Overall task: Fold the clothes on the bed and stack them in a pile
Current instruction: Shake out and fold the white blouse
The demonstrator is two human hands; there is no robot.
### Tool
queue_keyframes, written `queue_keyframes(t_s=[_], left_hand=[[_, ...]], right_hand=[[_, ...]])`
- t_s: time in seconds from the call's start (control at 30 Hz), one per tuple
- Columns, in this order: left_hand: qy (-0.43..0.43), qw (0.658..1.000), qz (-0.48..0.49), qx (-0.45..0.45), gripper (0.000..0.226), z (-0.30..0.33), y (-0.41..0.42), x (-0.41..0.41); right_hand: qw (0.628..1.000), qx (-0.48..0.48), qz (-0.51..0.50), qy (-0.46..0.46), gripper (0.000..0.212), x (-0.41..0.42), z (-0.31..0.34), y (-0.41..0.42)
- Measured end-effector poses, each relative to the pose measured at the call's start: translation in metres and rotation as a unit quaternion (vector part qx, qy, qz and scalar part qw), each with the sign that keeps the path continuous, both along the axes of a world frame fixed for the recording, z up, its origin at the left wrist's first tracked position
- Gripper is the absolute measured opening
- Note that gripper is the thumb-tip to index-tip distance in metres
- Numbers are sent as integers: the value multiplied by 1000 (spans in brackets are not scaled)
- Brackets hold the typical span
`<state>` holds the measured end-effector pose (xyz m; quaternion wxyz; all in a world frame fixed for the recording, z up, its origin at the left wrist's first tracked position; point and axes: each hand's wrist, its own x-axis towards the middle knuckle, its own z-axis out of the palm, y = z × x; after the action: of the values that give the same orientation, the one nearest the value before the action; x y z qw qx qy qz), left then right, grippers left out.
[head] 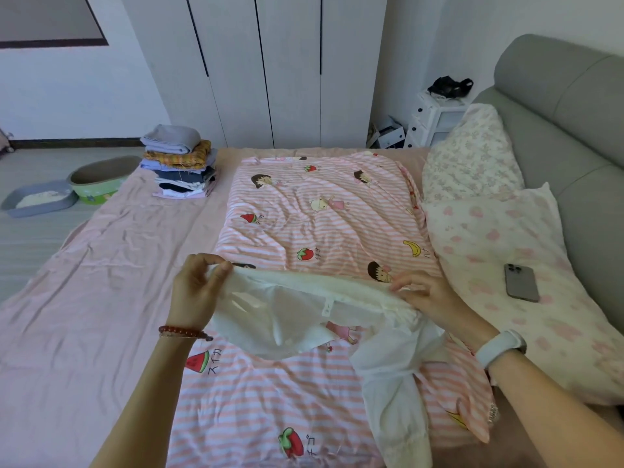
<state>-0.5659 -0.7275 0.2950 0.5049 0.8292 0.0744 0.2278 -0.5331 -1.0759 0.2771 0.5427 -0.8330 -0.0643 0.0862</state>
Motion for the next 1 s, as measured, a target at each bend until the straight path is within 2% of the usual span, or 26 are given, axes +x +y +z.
queue_keyframes(t_s=[0.17, 0.23, 0.3, 0.37, 0.47, 0.57, 0.73, 0.8, 0.9, 1.0], left_hand=[[10, 998, -20, 66, 27, 6, -4, -3], [18, 993, -46, 109, 22, 8, -8, -8], [32, 989, -59, 134, 20, 9, -12, -13], [53, 985, -51, 157, 12, 9, -17, -18], [54, 974, -33, 220, 16, 11, -22, -23], [33, 965, -15, 260, 11, 22, -28, -23], [-82, 950, 51, 298, 6, 57, -46, -17], [-147, 945, 99, 274, 7, 79, -54, -16], [-217, 943, 168, 188, 12, 119, -65, -20], [-304, 922, 206, 125, 17, 163, -74, -32]], right_hand=[[983, -154, 105, -1, 9, 0, -17, -5], [968, -227, 100, -23, 18, 1, -23, -9], [956, -276, 77, -57, 16, 0, -23, -11], [940, -306, 40, -146, 12, -6, -19, -12], [874, -342, -66, -339, 14, -12, -10, -13], [845, -307, -168, -405, 28, -14, 7, -11], [810, -260, -255, -459, 29, -11, 58, -1], [805, -232, -268, -476, 30, -11, 88, 3], [796, -170, -274, -512, 23, -13, 135, 10], [767, -122, -279, -564, 19, -20, 184, 14]])
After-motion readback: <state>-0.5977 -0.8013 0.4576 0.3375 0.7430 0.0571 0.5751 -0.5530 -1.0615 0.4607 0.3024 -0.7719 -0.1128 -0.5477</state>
